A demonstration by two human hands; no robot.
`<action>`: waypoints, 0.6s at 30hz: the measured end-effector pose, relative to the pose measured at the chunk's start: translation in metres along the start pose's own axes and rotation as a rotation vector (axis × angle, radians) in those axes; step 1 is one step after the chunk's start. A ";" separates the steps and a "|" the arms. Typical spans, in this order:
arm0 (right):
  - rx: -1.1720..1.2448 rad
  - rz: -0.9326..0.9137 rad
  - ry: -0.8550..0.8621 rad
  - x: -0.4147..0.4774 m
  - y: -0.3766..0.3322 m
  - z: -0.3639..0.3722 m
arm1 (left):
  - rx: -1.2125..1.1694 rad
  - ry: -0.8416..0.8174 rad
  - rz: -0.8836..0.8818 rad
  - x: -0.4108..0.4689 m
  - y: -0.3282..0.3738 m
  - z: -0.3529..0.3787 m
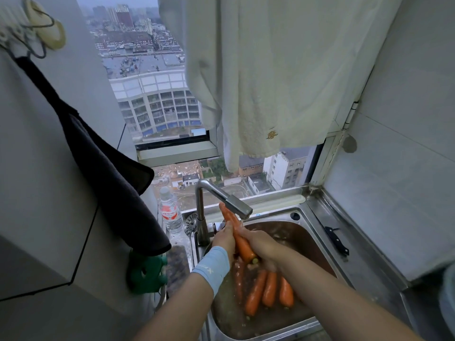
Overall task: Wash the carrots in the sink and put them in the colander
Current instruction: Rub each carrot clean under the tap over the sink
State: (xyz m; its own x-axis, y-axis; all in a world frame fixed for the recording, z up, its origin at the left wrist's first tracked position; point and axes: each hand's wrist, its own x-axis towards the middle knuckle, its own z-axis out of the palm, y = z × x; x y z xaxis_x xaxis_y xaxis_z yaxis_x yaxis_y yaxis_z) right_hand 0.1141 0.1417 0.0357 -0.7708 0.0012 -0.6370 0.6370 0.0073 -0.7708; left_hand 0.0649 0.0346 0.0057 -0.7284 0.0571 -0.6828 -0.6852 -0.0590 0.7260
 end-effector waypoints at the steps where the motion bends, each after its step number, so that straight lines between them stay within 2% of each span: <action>1: 0.000 0.008 0.050 0.001 -0.001 0.001 | -0.014 -0.025 -0.013 -0.003 0.000 -0.002; 4: 0.058 0.044 0.151 0.007 -0.004 -0.001 | -0.108 -0.191 -0.059 -0.004 -0.003 -0.009; 7: 0.124 0.073 0.192 0.011 -0.005 -0.003 | -0.078 -0.292 -0.024 -0.004 -0.002 -0.009; 11: 0.269 0.057 0.083 0.006 -0.006 0.000 | -0.066 -0.212 -0.002 0.000 -0.001 -0.005; 15: 0.421 0.059 -0.074 0.007 0.001 0.005 | 0.124 -0.030 0.012 0.008 0.004 -0.004; 18: 0.425 -0.027 -0.037 0.010 0.005 0.004 | 0.106 -0.099 -0.001 0.006 0.004 -0.006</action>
State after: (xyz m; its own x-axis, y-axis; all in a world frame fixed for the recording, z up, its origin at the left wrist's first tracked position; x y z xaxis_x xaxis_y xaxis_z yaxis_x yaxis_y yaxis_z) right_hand 0.1098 0.1380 0.0258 -0.7916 -0.0289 -0.6103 0.5671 -0.4064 -0.7164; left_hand 0.0581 0.0286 0.0038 -0.7203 0.1551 -0.6761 -0.6782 0.0467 0.7334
